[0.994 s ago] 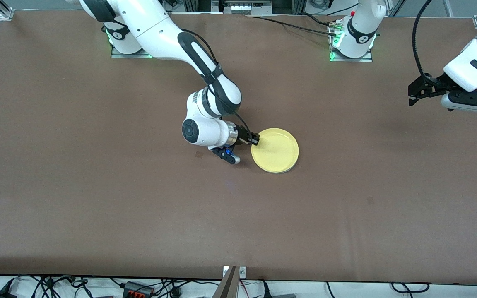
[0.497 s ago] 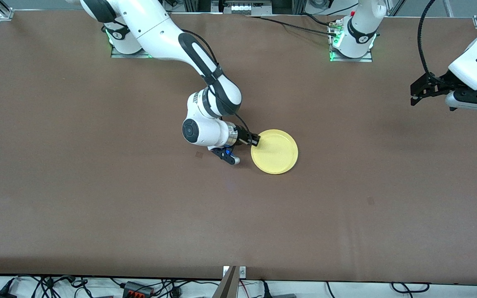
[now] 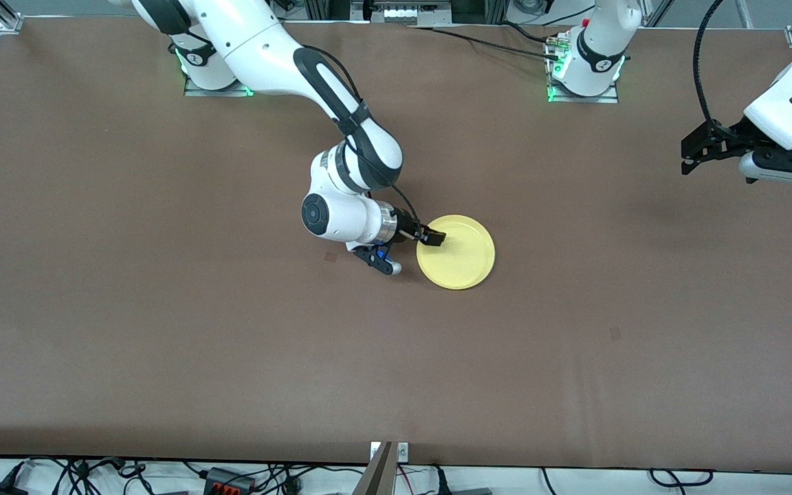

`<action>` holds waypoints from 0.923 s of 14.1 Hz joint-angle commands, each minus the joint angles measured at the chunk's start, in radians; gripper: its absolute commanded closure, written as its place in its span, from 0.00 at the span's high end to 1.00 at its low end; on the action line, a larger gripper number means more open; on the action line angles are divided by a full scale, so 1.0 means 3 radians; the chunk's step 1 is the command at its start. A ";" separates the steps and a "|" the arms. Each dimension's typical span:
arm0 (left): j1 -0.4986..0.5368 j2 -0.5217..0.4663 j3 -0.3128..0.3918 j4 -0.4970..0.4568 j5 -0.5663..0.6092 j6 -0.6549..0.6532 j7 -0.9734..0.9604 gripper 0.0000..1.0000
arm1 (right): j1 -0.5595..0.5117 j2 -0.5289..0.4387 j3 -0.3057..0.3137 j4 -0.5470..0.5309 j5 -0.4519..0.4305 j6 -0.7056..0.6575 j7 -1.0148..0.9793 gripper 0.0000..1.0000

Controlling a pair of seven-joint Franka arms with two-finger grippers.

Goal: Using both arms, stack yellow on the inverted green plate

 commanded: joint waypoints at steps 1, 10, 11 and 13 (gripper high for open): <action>0.0028 0.0024 -0.0022 0.0082 -0.0051 -0.0066 0.0036 1.00 | -0.0004 -0.0298 -0.0154 -0.0070 -0.0134 -0.0219 0.0167 1.00; 0.0028 0.0024 -0.0032 0.0082 -0.0051 -0.0066 0.0031 1.00 | -0.0024 -0.1096 -0.1217 -0.0034 -0.1759 -0.1856 -0.0067 1.00; 0.0028 0.0024 -0.0032 0.0082 -0.0051 -0.0072 0.0031 1.00 | -0.0065 -0.1152 -0.1279 -0.0034 -0.1827 -0.1958 -0.0200 1.00; 0.0028 0.0024 -0.0032 0.0087 -0.0051 -0.0072 0.0031 1.00 | -0.0177 -0.1183 -0.1417 -0.0024 -0.1832 -0.2148 -0.0613 1.00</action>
